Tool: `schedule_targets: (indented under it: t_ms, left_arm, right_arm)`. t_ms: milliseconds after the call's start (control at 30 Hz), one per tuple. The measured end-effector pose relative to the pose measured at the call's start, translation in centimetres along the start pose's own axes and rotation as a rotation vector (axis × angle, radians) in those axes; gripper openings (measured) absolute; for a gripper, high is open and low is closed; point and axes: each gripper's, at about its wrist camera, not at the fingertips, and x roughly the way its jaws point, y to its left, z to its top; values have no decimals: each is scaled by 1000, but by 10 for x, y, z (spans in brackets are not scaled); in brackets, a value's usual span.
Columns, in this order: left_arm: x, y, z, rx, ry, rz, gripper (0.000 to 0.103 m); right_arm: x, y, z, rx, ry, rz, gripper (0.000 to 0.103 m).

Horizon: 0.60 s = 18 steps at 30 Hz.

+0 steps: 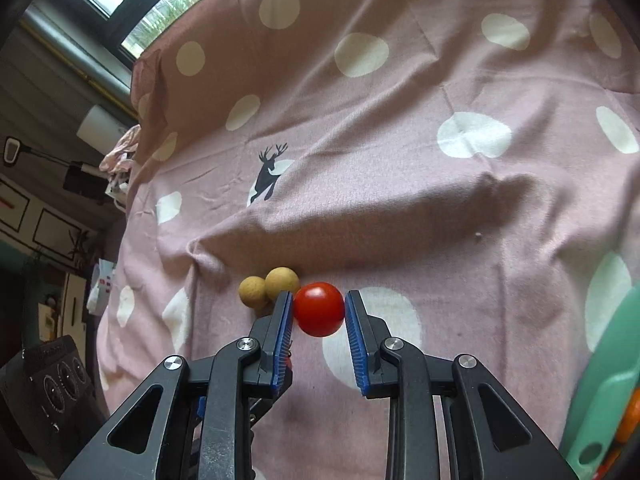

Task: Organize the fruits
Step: 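Close the right gripper on a red tomato while the left gripper grasps another tomato, then carry both tomatoes into the green bowl and open both grippers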

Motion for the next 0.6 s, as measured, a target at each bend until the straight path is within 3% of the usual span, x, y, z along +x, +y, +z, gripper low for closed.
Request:
schedule_targets:
  t_ms: [167,333,600]
  left_arm:
    - [-38,-26,-20,42,-54,10,28]
    - [-67,-57,-36,95,-84,-36,28]
    - [-79,-110,-53,185,-106,-85,28]
  right_arm:
    - [-55,-5,-24,-2,-95,4,29]
    - [-106,-14,-52,7,-197,-7,29]
    - [-159,-42,-87,60,-306,-91,29]
